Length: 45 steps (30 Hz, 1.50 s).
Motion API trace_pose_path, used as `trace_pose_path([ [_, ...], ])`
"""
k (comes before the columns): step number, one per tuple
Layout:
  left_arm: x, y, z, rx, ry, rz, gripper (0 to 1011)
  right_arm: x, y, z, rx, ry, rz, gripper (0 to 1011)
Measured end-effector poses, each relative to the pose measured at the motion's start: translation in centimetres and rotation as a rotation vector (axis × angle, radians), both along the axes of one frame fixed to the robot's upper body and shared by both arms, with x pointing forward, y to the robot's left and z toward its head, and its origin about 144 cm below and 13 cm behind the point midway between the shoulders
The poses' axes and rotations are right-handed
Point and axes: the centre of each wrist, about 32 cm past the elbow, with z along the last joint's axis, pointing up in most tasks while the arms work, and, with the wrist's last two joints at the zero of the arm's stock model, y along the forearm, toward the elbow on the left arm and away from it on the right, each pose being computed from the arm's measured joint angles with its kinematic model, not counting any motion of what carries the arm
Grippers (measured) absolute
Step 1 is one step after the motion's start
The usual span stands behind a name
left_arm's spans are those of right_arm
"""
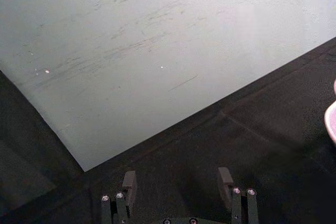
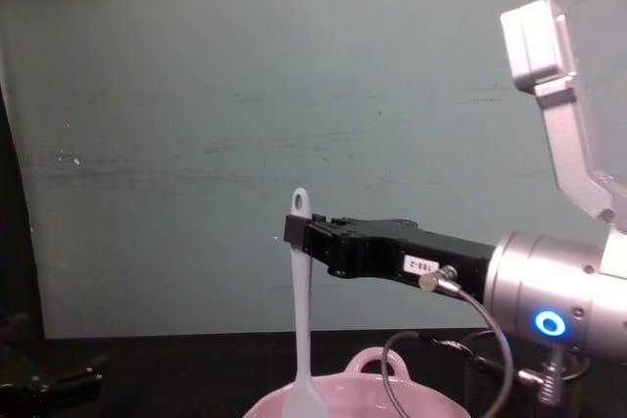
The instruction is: Use the one hand to pick up the spoon and stir the clear water in the bowl.
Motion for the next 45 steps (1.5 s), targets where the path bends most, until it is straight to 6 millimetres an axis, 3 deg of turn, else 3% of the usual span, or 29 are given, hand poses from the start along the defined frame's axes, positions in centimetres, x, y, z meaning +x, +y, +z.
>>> trace_pose_path([
  [7,0.0,0.0,0.0,0.0,0.0,0.0,1011,1.3,0.0,0.0,-0.003,0.005,-0.023,110],
  [14,0.0,0.0,0.0,0.0,0.0,0.0,1011,1.9,-1.2,0.1,-0.003,0.003,-0.066,110],
  [29,0.0,0.0,0.0,0.0,0.0,0.0,1011,-0.3,-4.1,0.1,-0.022,-0.001,-0.1,110],
  [45,0.0,0.0,0.0,0.0,0.0,0.0,1011,-2.3,-2.1,-0.1,-0.001,-0.005,-0.023,110],
])
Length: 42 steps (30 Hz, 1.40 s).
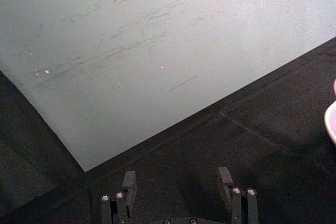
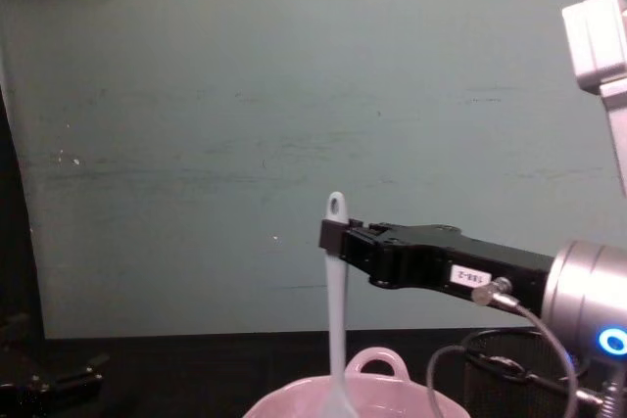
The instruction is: Use the one hand to pick up the spoon and stir the clear water in the bowl.
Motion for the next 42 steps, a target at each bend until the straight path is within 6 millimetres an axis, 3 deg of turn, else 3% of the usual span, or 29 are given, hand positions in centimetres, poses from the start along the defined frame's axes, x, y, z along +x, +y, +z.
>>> trace_pose_path([
  [6,0.0,0.0,0.0,0.0,0.0,0.0,1011,0.4,1.0,-0.2,0.006,0.009,0.018,110],
  [18,0.0,0.0,0.0,0.0,0.0,0.0,1011,3.4,2.4,-0.3,0.002,0.015,-0.002,110],
  [30,0.0,0.0,0.0,0.0,0.0,0.0,1011,4.0,0.6,-0.2,-0.004,0.008,-0.062,110],
  [42,0.0,0.0,0.0,0.0,0.0,0.0,1011,2.2,-2.0,-0.1,-0.023,-0.002,-0.093,110],
])
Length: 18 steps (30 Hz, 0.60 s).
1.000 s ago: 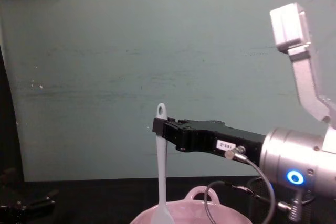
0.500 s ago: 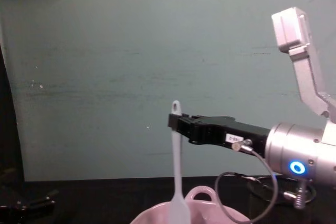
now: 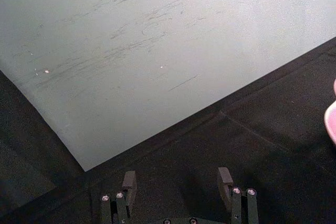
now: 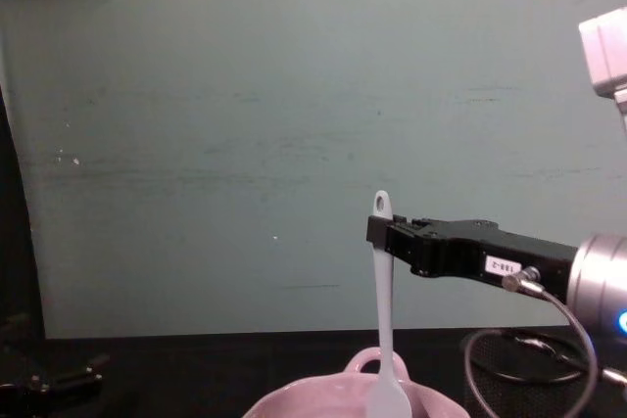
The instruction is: Use the one hand to pick up the spoon and stir the clear water in the bowl.
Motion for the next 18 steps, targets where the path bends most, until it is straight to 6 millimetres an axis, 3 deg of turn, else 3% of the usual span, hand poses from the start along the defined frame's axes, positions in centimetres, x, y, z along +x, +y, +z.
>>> trace_pose_path([
  [6,0.0,0.0,0.0,0.0,0.0,0.0,1011,-1.3,0.3,-0.1,-0.005,-0.001,0.035,110],
  [18,0.0,0.0,0.0,0.0,0.0,0.0,1011,-1.9,2.3,-0.3,-0.002,0.004,0.1,110],
])
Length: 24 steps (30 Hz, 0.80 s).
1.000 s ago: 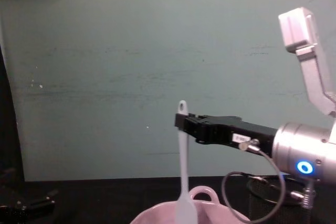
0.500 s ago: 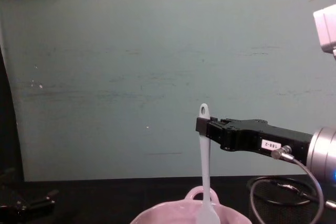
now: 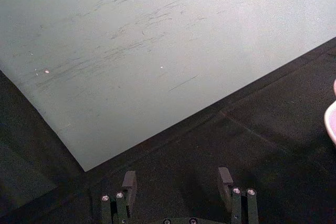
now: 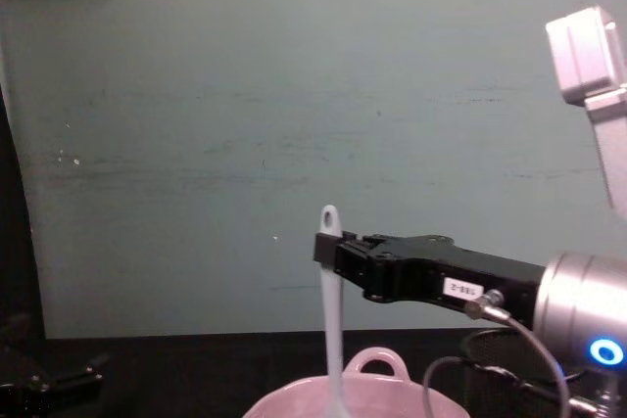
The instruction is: Use the one hand to pick up the spoon and stir the clear water in the bowl.
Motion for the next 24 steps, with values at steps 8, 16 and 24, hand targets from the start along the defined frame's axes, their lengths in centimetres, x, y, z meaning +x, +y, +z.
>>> trace_pose_path([
  [8,0.0,0.0,0.0,0.0,0.0,0.0,1011,1.1,1.4,0.2,0.003,-0.001,0.016,110],
  [16,0.0,0.0,0.0,0.0,0.0,0.0,1011,2.9,2.0,0.2,0.001,0.008,-0.003,110],
  [24,0.0,0.0,0.0,0.0,0.0,0.0,1011,3.6,0.8,0.1,0.0,0.014,-0.048,110],
])
